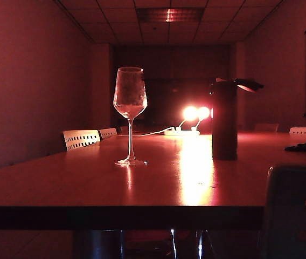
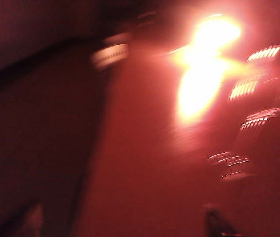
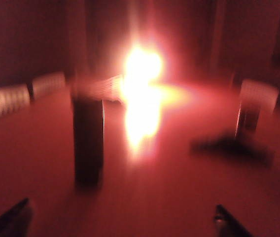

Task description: Pick up the black thermos cup, pour some water from it into the stemmed glass, and then put the thermos cup back on the table.

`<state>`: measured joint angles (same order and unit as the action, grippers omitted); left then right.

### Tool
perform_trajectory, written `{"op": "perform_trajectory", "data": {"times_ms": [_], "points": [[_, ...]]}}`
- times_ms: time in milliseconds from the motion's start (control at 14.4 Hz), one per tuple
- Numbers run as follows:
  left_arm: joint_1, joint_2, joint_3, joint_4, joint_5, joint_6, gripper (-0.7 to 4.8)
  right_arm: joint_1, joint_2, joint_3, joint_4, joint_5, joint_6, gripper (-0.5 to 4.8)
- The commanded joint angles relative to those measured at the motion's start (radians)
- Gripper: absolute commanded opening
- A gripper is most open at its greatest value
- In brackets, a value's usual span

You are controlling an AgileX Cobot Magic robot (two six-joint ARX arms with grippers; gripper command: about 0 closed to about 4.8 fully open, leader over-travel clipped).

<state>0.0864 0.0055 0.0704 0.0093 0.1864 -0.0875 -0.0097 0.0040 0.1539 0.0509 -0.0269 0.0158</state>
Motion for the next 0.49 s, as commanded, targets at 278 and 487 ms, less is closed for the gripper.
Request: {"op": "perform_trajectory", "data": {"times_ms": [278, 487], "points": [[-0.001, 0.099, 0.217, 0.079, 0.089, -0.071, 4.79, -0.001, 0.153, 0.296, 0.028, -0.106, -0.068, 4.58], [-0.002, 0.374, 0.390, 0.179, 0.133, -0.097, 4.79, 0.000, 0.409, 0.518, 0.029, -0.139, -0.066, 4.75]]}}
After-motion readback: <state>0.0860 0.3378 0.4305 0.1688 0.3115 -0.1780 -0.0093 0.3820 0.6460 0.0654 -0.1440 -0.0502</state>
